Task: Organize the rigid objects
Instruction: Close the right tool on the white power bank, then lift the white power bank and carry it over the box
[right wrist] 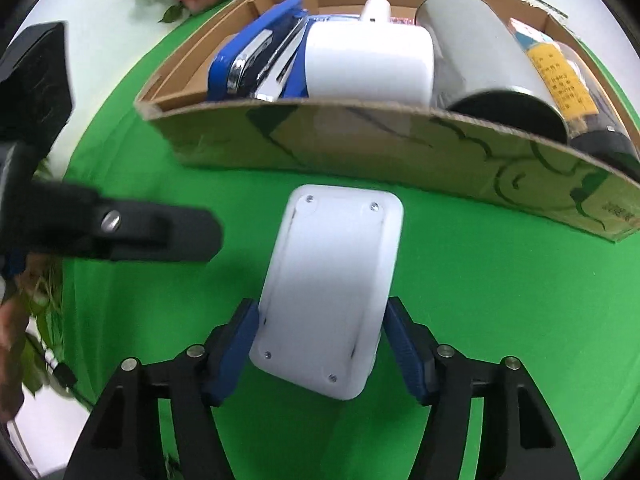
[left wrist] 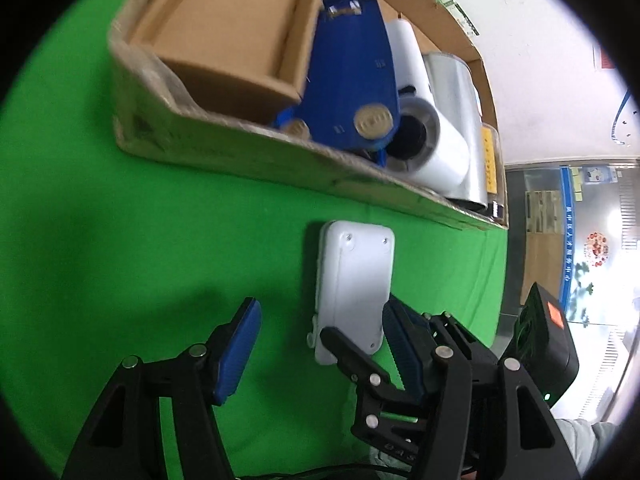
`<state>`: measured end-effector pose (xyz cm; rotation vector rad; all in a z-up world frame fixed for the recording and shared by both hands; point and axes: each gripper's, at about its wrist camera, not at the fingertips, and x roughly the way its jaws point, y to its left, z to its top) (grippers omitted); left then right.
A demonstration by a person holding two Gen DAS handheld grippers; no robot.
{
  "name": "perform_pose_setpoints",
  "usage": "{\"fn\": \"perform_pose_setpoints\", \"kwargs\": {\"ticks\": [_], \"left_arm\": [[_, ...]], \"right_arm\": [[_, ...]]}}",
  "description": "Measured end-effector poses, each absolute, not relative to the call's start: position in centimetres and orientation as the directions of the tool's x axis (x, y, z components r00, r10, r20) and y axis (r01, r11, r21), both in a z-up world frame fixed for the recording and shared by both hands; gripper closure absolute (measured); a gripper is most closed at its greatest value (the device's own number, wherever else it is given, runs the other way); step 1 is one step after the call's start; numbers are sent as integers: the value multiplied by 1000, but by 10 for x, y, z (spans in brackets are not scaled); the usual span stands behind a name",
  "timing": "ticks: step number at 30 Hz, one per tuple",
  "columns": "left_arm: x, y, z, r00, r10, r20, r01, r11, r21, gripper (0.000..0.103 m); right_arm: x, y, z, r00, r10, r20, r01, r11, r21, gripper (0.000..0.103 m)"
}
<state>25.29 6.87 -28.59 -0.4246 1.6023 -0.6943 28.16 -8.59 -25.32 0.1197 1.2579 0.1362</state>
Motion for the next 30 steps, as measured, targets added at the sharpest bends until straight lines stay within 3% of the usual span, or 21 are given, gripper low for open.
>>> {"fn": "perform_pose_setpoints", "kwargs": {"ticks": [4,7,9,11,15,19,22,24,28,30], "left_arm": [[251,45,-297,-231,-660,-715,127,708,-695,42],[245,22,-304,-272,-684,-677,114,676,-728,41],[245,10,-304,-257,-681,-686,136,678,-723,41],[248,4,-307,-256,-686,-681,116,678,-726,41],[246,4,-306,-298,-738,-605,73,614,-786,41],[248,6,-301,-255,-711,-655,92,657,-749,41],[250,9,-303,-243,-708,-663,76,668,-740,41],[247,4,-305,-251,-680,-689,87,693,-716,46],[239,1,-314,-287,-655,-699,93,708,-701,60],[234,-2,-314,-289,-624,-726,118,729,-674,65]], "right_arm": [[261,-105,-242,307,171,-936,-36,985,169,58],[244,-121,-235,301,145,-942,-37,989,141,54],[240,-129,-232,303,150,-941,-10,988,154,22],[241,-129,-226,335,170,-927,0,984,181,14],[248,-124,-223,355,188,-916,3,979,203,14],[251,-121,-230,363,157,-918,-20,987,161,14],[254,-116,-237,348,127,-929,-59,992,114,28],[253,-110,-243,321,95,-942,-68,995,77,35],[246,-103,-243,297,35,-954,-70,997,14,38],[244,-99,-245,267,66,-961,-58,997,52,39]]}}
